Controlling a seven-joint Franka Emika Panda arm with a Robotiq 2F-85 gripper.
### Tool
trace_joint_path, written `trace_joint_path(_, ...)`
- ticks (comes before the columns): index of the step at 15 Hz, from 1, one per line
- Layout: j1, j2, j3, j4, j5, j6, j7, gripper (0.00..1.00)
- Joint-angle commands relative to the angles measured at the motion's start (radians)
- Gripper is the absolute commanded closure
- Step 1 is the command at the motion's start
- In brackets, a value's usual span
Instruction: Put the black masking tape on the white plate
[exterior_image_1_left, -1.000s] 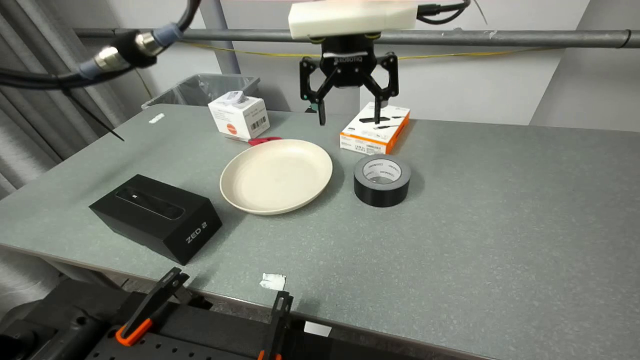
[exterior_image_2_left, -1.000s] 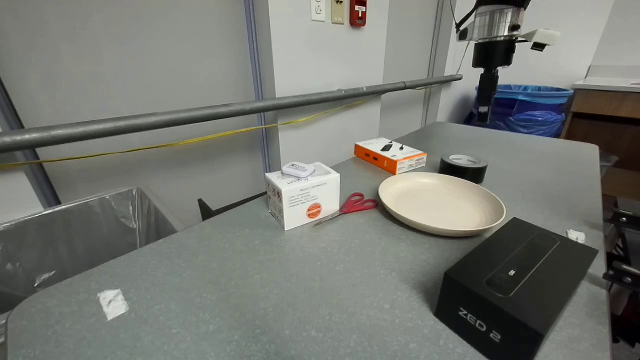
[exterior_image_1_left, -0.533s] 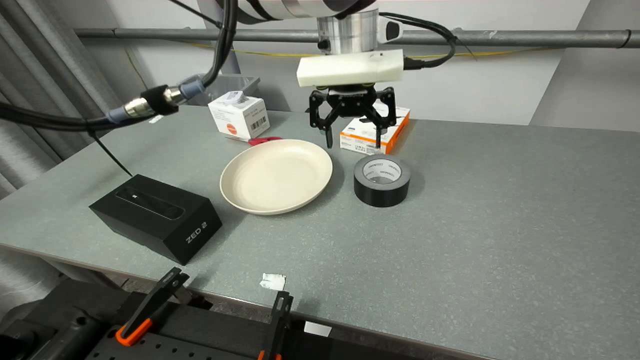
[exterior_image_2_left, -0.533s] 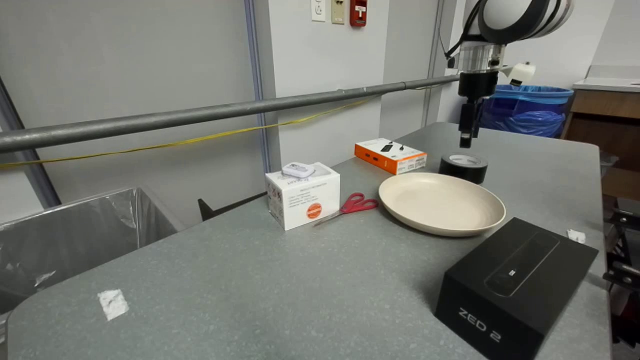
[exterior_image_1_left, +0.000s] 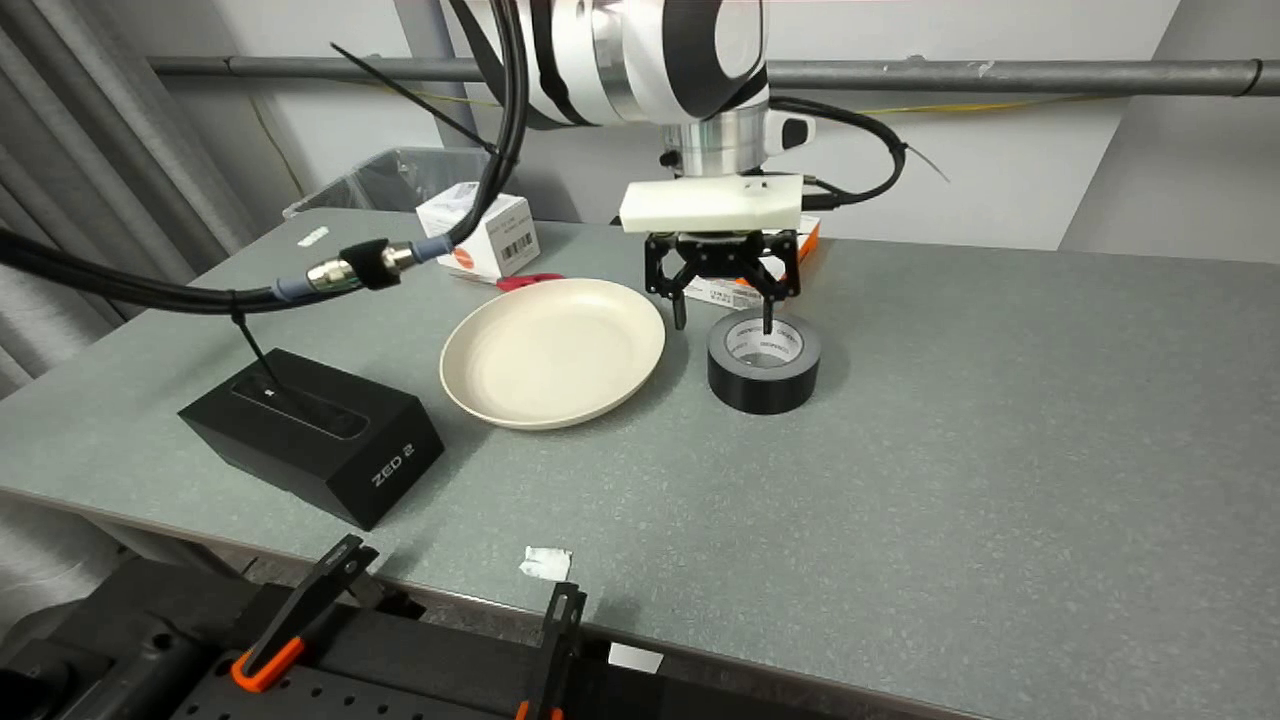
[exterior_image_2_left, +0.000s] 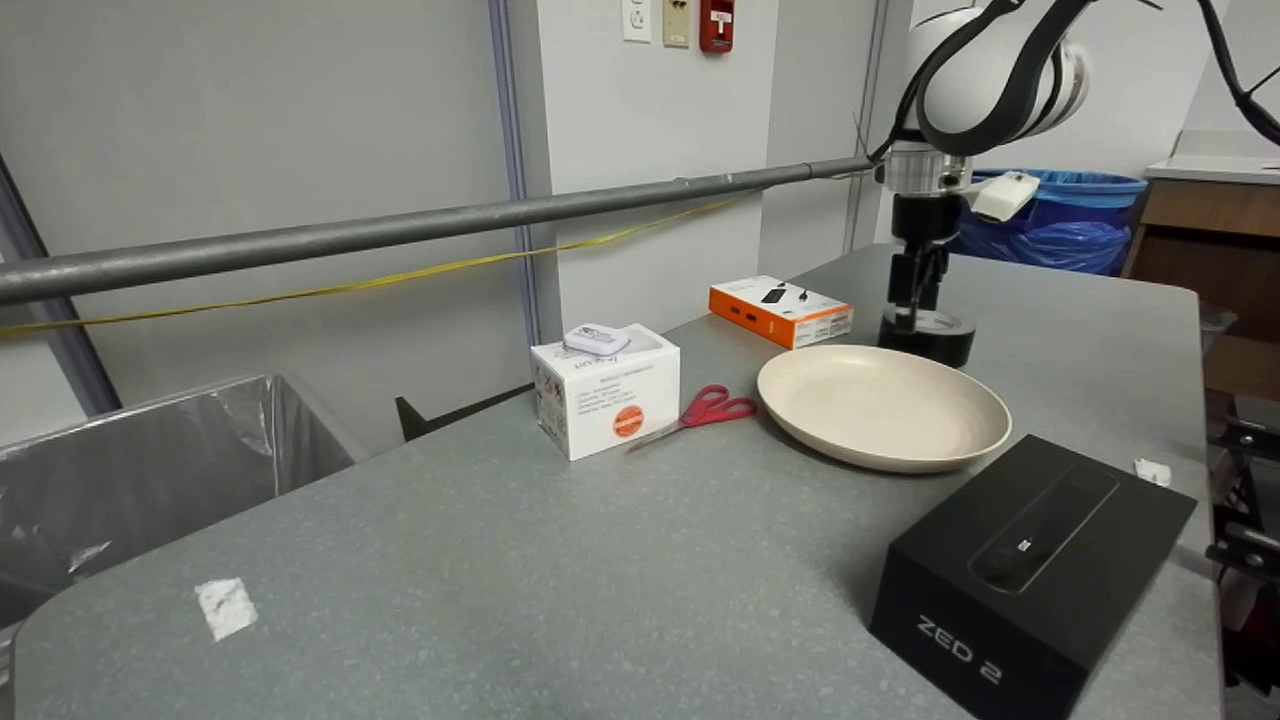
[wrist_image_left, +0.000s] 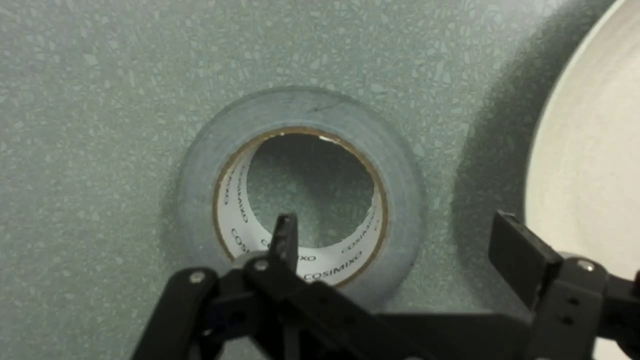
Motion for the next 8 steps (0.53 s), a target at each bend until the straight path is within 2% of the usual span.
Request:
trace_joint_path(1,-0.026,0.075,0.020,0.074,0.000,-0.001,0.042,0.00)
trace_joint_path(2,-0.027,0.087,0.019,0.085,-0.001,-0.003,0.048,0.00)
trace_joint_path(3,-0.027,0.098,0.017,0.092,-0.002,0.002,0.056,0.25)
trace_joint_path(4,-0.028,0.106,0.018,0.100,-0.003,-0.002,0.058,0.26)
trace_joint_path(5,-0.029,0.116,0.017,0.109,-0.004,-0.001,0.063,0.32)
trace_joint_path(8,-0.031,0.136,0.018,0.131,-0.002,-0.009,0.073,0.58)
